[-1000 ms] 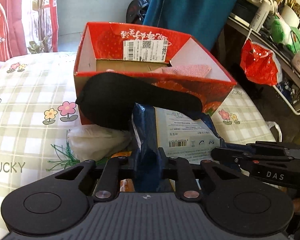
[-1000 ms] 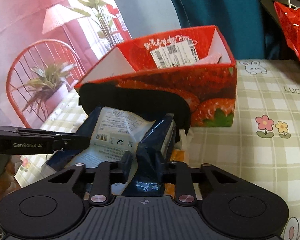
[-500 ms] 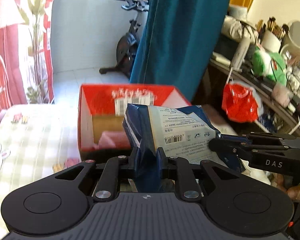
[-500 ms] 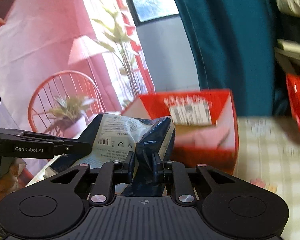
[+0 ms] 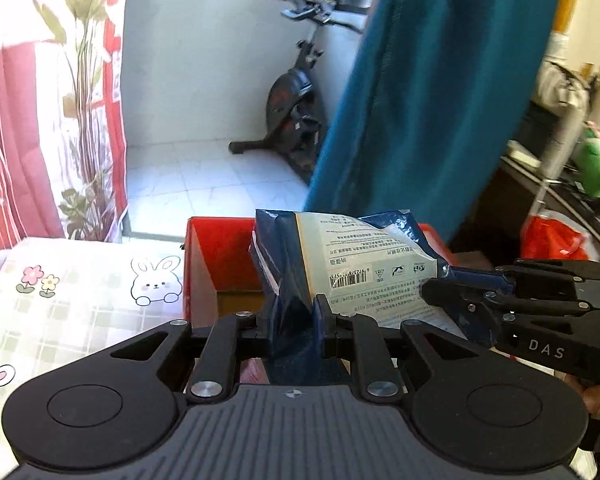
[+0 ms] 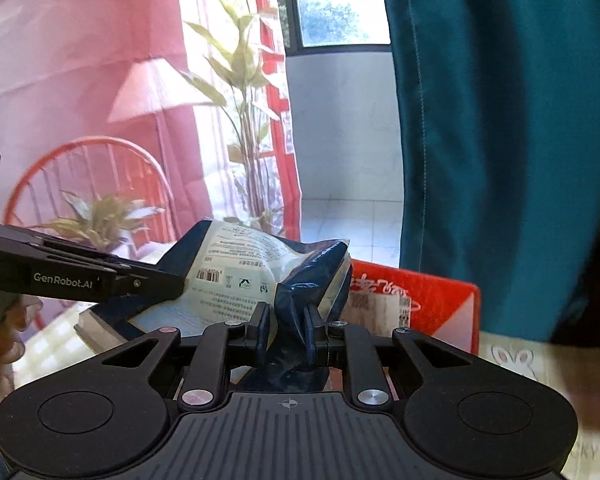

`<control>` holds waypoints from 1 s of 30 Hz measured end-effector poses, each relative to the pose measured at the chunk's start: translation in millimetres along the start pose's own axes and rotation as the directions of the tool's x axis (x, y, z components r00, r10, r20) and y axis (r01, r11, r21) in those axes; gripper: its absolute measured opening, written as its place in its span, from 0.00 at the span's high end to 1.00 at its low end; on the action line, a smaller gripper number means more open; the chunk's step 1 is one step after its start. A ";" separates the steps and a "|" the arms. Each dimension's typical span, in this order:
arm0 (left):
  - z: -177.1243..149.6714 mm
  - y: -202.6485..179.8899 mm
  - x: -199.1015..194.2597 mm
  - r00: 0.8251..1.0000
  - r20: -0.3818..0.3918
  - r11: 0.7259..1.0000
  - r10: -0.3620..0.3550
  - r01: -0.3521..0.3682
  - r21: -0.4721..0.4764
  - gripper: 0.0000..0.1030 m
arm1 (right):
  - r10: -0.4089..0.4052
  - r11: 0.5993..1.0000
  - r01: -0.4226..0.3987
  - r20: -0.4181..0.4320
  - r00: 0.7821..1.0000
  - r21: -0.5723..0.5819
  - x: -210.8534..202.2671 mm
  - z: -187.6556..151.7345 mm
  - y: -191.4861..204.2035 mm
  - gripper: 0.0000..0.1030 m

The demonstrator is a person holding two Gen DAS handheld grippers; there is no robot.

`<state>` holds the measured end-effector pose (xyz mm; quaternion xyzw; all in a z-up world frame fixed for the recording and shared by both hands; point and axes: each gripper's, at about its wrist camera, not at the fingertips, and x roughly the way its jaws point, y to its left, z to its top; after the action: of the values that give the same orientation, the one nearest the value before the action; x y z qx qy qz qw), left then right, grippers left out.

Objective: Organize soft objects
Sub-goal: 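Lower the packet into the red box and open both grippers, then move both grippers back to the orange floral oven mitt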

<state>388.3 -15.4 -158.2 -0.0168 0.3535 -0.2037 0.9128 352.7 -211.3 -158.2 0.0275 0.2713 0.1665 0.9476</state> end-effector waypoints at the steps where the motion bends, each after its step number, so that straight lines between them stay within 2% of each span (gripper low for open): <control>1: 2.7 7.1 8.4 1.000 -0.011 1.000 0.003 -0.003 -0.008 0.82 | -0.003 1.000 0.003 -0.012 1.000 -0.002 12.7 3.7 -4.3 0.84; 6: 5.5 20.6 47.1 0.997 -0.077 1.000 0.017 -0.018 -0.016 0.82 | -0.008 1.000 0.008 -0.073 0.997 -0.002 62.9 4.5 -17.4 0.84; 10: 0.3 22.8 63.7 0.993 -0.116 1.000 0.009 -0.010 -0.005 0.81 | -0.034 0.999 0.036 -0.163 0.986 0.005 93.8 -0.1 -25.2 0.84; 12: -1.8 22.0 68.3 0.991 -0.129 1.000 0.030 -0.029 0.009 0.81 | -0.067 0.998 0.067 -0.212 0.975 -0.005 103.2 -4.3 -24.4 0.82; 15: -4.3 22.3 65.8 0.988 -0.136 0.997 0.071 -0.068 0.025 0.80 | -0.096 0.995 0.096 -0.233 0.968 -0.011 108.3 -9.2 -23.6 0.81; 19: -5.6 27.6 45.7 0.989 -0.127 0.997 0.075 -0.075 0.007 0.80 | -0.100 0.995 0.101 -0.222 0.970 -0.007 93.1 -14.0 -19.2 0.78; 24: -15.3 16.8 -3.0 0.993 -0.092 0.998 0.070 -0.071 0.001 0.80 | -0.080 0.997 0.080 -0.189 0.979 -0.009 56.8 -14.1 -8.8 0.78; 30: -49.0 -4.5 -66.0 0.997 -0.065 0.999 0.047 -0.048 -0.009 0.80 | -0.038 0.999 0.037 -0.134 0.990 -0.003 -2.5 -26.0 16.5 0.77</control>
<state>310.7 11.4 -151.9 -0.0064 0.3843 -0.1806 0.9053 332.1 -197.6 -176.8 0.0110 0.3345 0.1502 0.9303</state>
